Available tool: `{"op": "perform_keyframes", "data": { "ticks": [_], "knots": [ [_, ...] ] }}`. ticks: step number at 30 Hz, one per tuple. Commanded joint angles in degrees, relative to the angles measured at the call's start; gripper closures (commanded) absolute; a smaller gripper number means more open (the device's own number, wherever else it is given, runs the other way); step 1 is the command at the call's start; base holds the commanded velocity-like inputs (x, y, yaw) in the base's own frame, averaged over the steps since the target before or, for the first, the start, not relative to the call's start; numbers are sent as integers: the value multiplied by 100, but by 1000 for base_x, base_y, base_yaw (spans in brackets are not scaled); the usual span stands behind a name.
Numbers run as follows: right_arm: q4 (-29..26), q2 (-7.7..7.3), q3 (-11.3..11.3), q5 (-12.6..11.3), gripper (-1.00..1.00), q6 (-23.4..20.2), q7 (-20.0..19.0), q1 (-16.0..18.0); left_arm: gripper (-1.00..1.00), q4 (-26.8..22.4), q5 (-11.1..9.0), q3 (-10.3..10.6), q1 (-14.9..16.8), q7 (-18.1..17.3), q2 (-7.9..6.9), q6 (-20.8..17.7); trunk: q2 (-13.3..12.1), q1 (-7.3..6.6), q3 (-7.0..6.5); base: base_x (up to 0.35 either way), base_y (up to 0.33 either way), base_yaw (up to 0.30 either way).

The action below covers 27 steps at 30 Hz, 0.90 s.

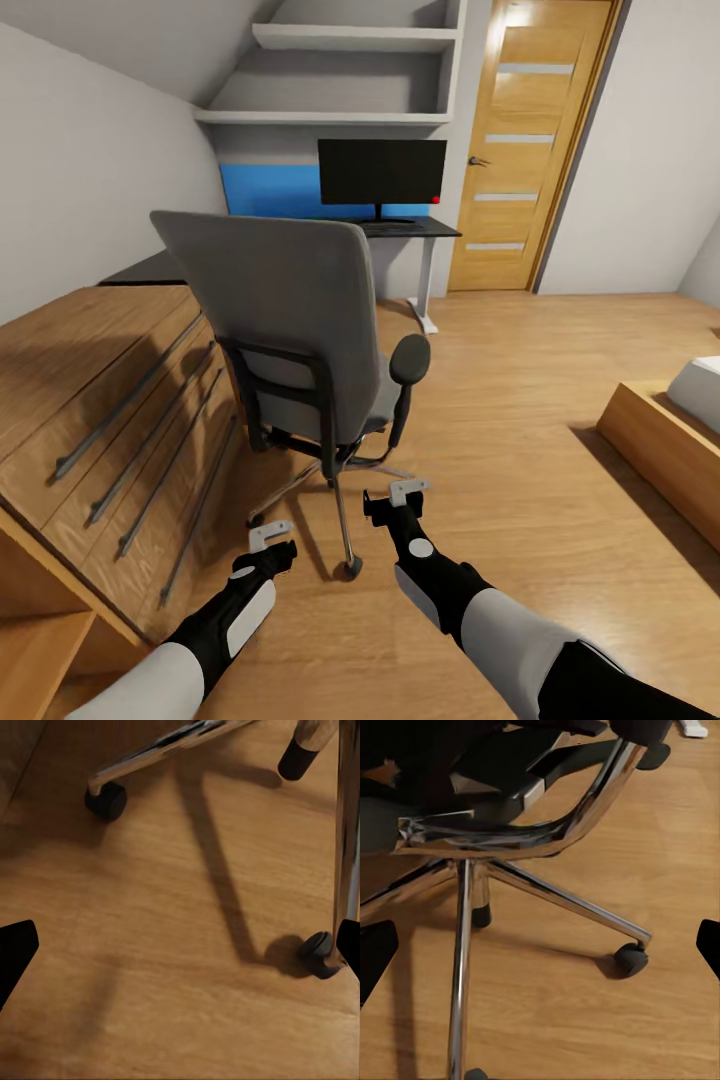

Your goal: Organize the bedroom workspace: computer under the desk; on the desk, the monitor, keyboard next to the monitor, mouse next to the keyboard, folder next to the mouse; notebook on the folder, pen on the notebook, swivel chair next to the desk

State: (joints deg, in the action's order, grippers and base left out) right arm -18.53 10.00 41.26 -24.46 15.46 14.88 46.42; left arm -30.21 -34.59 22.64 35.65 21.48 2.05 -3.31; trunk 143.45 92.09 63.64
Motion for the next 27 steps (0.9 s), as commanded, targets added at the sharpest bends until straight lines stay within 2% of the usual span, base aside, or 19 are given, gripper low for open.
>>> {"op": "perform_keyframes", "data": {
  "ticks": [1, 16, 27],
  "knots": [
    [7, 0, 49, -47, -100, 27, 33, 7, -100, -11, -31, 38, 3, 50, -7, -20, 2, 2, 5, 321, 0, 0],
    [7, 0, 49, -41, -100, 29, 54, 7, -100, -11, -30, 38, 3, 58, -5, -20, 2, 2, 5, 321, -10, 0],
    [7, 0, 47, -36, -100, 36, 68, 7, -100, -11, -30, 43, 3, 54, -2, -20, 2, 2, 5, 311, -159, 0]
  ]
}}
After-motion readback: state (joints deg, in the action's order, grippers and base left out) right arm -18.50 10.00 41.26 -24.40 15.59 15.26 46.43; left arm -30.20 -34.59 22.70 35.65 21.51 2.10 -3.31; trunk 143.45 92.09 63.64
